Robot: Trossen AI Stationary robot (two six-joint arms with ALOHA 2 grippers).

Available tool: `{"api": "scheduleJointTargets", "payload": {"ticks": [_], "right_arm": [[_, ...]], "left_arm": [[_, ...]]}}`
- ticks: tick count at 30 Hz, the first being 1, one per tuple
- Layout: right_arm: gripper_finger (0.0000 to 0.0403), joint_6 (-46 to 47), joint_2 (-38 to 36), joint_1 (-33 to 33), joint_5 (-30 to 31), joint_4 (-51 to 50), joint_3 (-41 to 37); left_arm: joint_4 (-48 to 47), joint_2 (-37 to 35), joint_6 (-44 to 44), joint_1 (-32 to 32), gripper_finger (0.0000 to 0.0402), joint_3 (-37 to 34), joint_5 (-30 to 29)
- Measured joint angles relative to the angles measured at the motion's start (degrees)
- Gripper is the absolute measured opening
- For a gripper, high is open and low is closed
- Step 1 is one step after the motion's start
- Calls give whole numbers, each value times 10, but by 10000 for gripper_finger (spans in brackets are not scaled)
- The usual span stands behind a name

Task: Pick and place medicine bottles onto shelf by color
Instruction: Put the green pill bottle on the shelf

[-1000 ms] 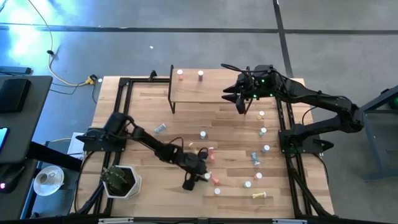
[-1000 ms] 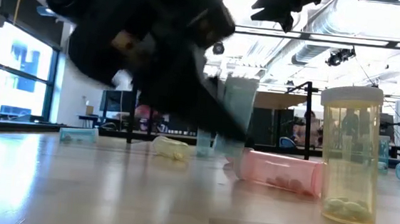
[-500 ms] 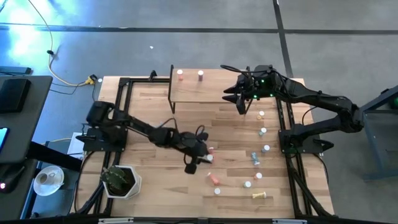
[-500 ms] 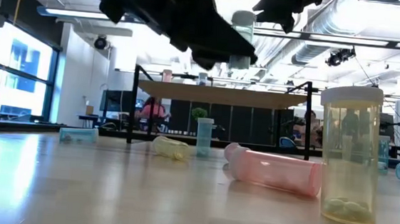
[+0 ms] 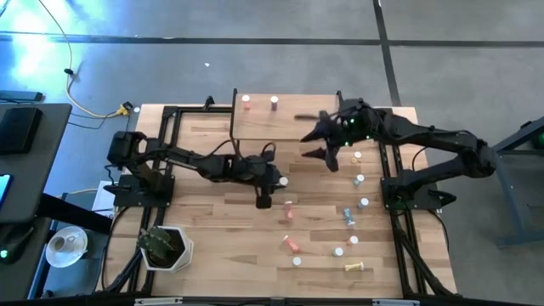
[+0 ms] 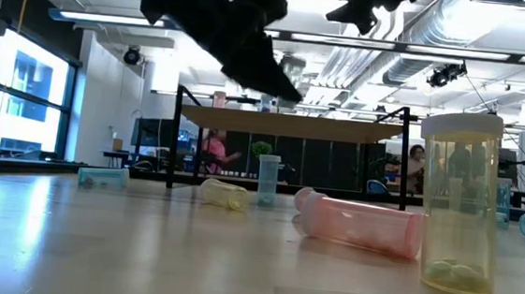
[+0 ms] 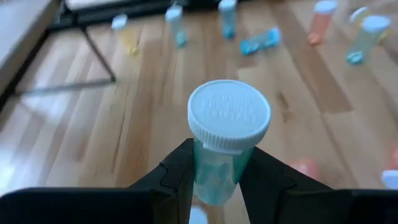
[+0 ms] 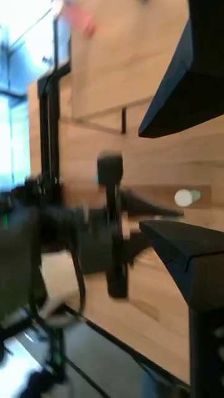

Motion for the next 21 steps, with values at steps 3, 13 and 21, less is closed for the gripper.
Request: {"api": "scheduleJointTargets", "payload": {"ticks": [3,13,21], "right_arm": [[216,-36,14,29,1,0,0],[200,-55,82,84,14,23,0],[200,-55,134,107,104,49,0]], "left_arm": [[-17,0,-15,7,97,0,0],[-25,0,-44,9,97,0,0],[-25,0,-44,9,97,0,0]]}}
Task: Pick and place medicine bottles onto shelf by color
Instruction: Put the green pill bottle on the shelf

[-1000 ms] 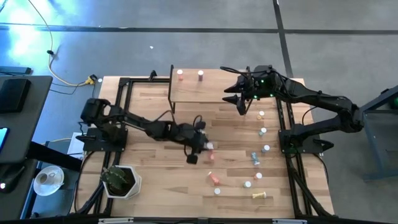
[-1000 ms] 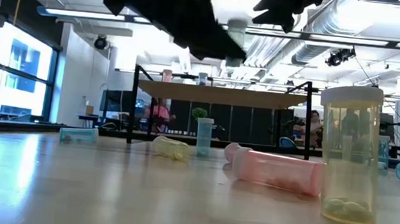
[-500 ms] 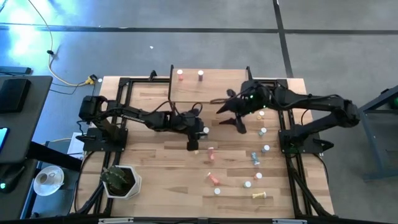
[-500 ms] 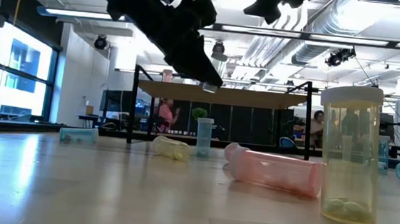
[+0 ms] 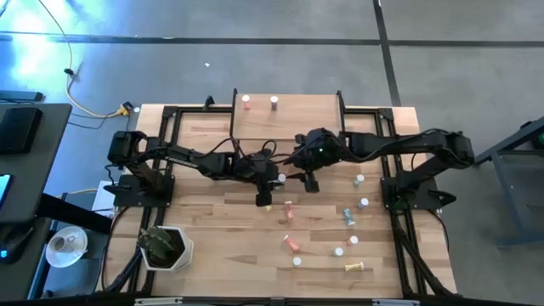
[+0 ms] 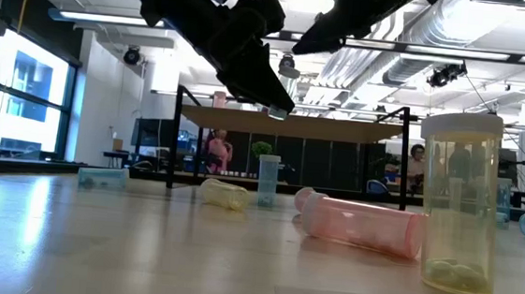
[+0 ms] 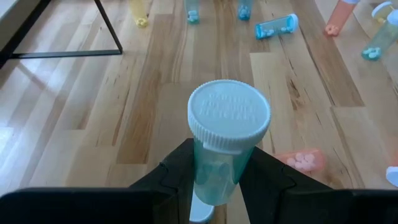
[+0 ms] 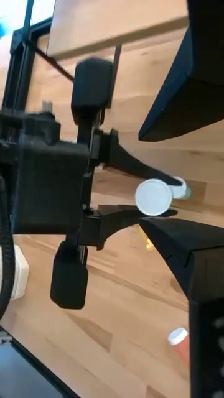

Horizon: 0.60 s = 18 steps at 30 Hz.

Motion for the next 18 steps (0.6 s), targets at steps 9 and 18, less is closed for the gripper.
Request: {"api": "scheduleJointTargets", "payload": {"ticks": [9,18], "right_arm": [[200,18,27,0,-4,11,0],[200,22,34,0,-15,13,0]], "left_arm": [[4,0,0,0,97,0,-12],[7,0,-9,0,97,0,-15]]}}
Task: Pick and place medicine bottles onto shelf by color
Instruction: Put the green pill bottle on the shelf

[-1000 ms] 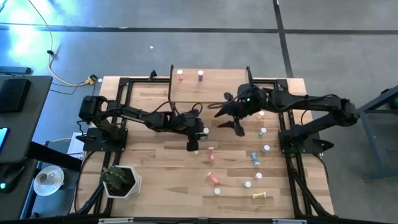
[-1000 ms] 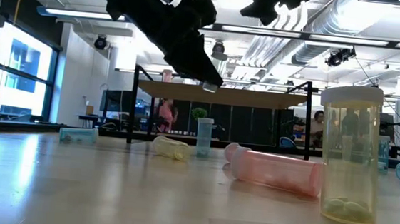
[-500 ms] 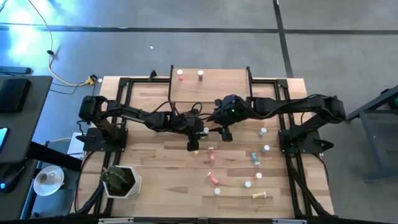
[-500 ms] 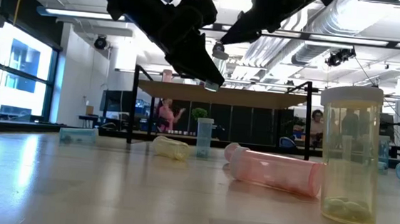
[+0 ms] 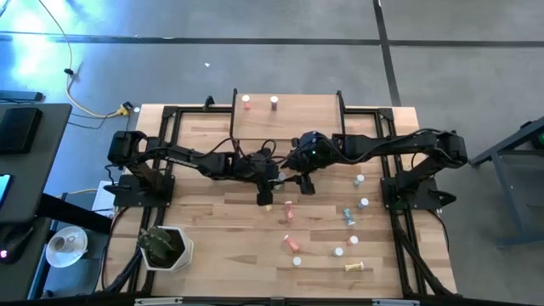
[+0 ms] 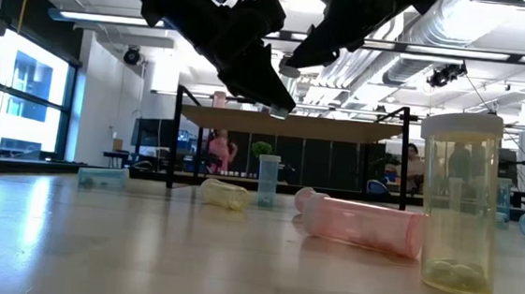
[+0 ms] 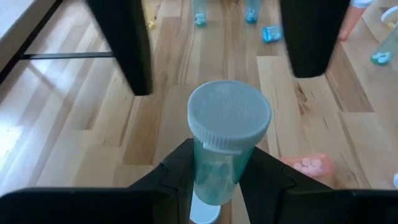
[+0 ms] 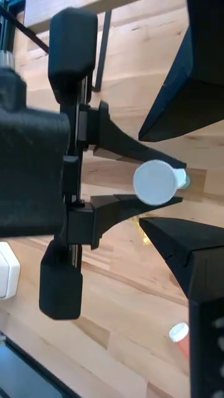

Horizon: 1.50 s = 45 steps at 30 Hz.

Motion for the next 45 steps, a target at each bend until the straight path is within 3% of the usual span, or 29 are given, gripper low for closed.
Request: {"api": "scheduleJointTargets", "payload": {"ticks": [20,33,45], "right_arm": [[199,-4,0,0,1,-5,0],[131,-4,0,0,2,-5,0],[122,-4,0,0,2,-5,0]], "left_arm": [[66,0,-31,0,97,0,-4],[66,0,-31,0,97,0,-4],[67,0,-31,0,99,0,-4]]}}
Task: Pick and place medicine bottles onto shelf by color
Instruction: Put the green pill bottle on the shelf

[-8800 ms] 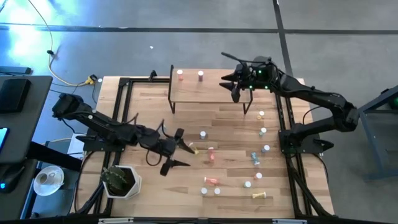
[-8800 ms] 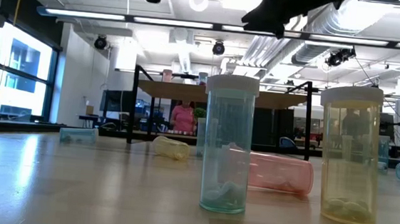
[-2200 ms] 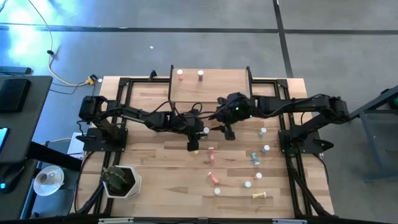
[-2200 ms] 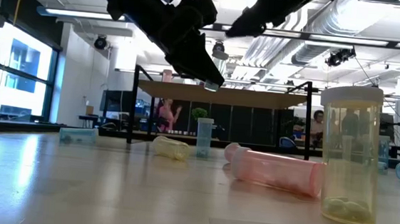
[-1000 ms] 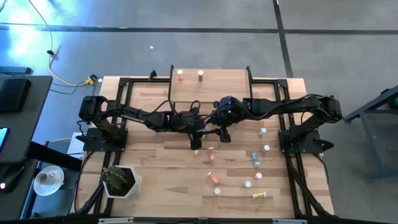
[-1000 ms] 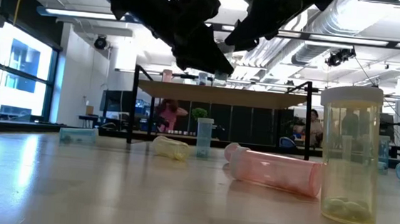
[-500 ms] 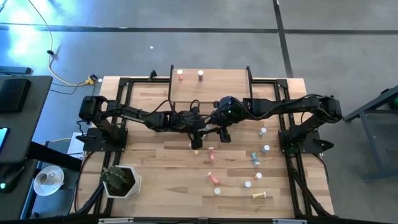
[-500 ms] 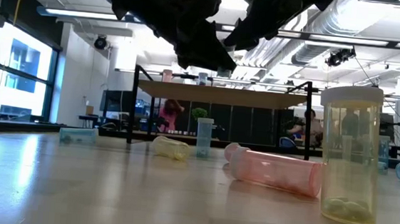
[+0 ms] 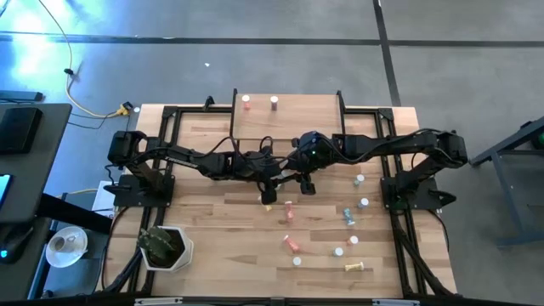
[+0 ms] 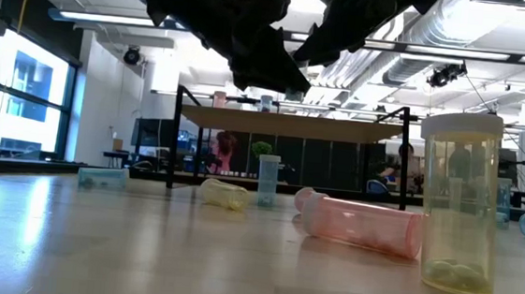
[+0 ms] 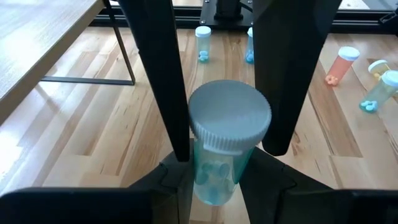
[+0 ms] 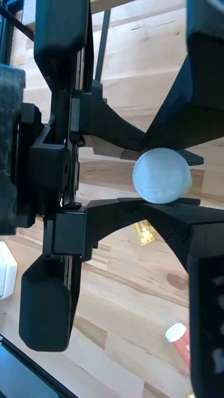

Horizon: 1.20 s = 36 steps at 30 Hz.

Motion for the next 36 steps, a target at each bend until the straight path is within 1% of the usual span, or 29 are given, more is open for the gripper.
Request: {"api": "scheduleJointTargets", "payload": {"ticks": [4,13,19,25,31,36], "right_arm": [[122,0,0,0,0,0,0],[121,0,0,-1,-1,0,0],[121,0,0,-1,4,-1,0],[121,0,-2,-4,11,-12,0],[121,-1,-9,-10,11,-16,0],[121,0,-28,-19,16,-31,0]], "left_arm": [[0,0,0,0,115,0,0],[0,0,0,0,179,0,0],[0,0,0,0,208,0,0],[-15,-6,2,1,213,0,-26],[-40,-19,5,4,213,1,-28],[-81,-33,6,5,213,0,-38]]}}
